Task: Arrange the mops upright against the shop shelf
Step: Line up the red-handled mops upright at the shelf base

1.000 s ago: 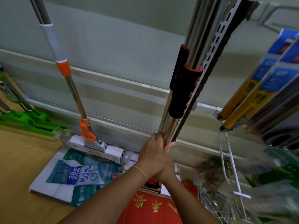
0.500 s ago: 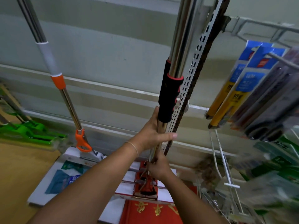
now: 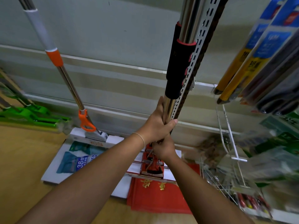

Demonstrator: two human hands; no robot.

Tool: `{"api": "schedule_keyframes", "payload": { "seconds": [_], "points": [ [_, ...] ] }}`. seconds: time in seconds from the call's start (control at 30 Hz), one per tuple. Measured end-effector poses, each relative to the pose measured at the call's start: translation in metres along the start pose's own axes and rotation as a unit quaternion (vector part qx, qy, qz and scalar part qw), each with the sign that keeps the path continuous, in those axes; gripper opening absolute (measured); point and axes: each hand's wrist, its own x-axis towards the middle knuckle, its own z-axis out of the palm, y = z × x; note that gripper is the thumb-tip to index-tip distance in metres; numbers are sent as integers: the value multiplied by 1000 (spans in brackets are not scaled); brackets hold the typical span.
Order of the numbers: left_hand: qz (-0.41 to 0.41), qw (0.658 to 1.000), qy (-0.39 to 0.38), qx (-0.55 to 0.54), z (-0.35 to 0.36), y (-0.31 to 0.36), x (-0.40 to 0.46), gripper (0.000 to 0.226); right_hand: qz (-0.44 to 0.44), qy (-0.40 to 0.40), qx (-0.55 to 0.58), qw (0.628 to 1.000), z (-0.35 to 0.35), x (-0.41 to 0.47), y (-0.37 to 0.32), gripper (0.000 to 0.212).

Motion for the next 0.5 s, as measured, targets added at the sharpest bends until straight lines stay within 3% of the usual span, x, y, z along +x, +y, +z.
{"api": "schedule_keyframes", "payload": {
  "seconds": [0.2,0.3,0.5],
  "points": [
    [-23,999,25,24,5,4,11,55,-15,17,-69,997,-15,7,-5,44],
    [-45,997,52,45,7,2,20,53,19,29,-55,998,-15,14,-7,33],
    [-69,996,46,31,4,4,31,53,-2,23,-94,995,-19,27,-8,36]
  ]
}}
